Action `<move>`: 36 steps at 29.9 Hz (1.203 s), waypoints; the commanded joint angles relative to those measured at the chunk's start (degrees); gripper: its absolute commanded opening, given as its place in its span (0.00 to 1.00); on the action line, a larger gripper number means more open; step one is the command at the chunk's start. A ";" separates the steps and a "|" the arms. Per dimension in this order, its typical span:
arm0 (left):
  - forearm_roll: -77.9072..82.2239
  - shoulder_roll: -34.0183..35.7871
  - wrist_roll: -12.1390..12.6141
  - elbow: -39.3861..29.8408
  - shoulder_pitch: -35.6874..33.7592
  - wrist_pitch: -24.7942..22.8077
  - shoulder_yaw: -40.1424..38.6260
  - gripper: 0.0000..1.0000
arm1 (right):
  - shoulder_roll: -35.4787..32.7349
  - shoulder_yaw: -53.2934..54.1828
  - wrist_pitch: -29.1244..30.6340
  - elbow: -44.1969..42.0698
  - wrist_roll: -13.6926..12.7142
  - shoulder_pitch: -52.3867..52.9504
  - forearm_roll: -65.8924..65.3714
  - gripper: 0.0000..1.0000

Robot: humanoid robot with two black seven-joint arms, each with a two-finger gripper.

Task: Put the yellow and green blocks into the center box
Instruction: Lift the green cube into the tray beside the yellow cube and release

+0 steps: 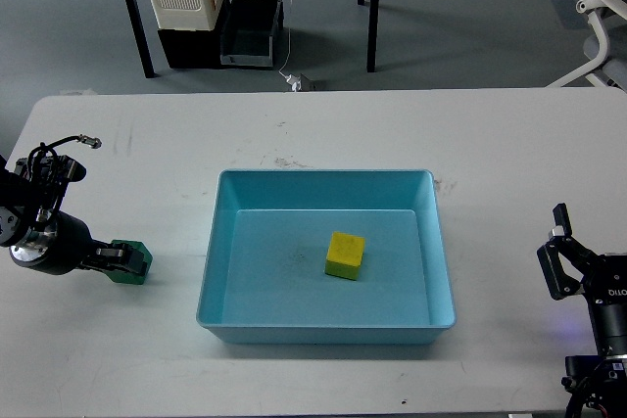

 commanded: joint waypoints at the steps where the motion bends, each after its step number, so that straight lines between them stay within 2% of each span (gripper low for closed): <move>1: -0.46 -0.15 -0.39 1.05 -0.86 0.03 -3.22 0.00 | 0.00 0.09 0.00 0.01 0.00 0.00 0.01 1.00; 7: -1.78 -0.06 -0.83 0.87 -6.75 0.03 -5.17 0.00 | 0.00 0.09 0.00 0.01 0.00 0.00 0.01 1.00; 14: -10.83 -1.02 -1.10 0.26 -15.01 0.03 -5.43 0.00 | 0.00 0.09 0.00 -0.08 0.00 0.00 0.01 1.00; 17: -12.85 -2.69 -1.10 -1.75 -18.18 0.03 -5.26 0.00 | 0.00 0.00 0.00 -0.17 0.00 0.00 0.01 1.00; 27: -15.05 -14.02 -1.10 -2.99 -22.22 0.03 -4.29 0.00 | 0.00 0.09 0.00 -0.08 0.70 0.00 0.09 1.00; 36: -15.49 -26.95 -0.92 -2.56 -23.28 0.03 0.81 0.02 | 0.00 0.18 0.00 0.01 0.70 -0.09 0.09 1.00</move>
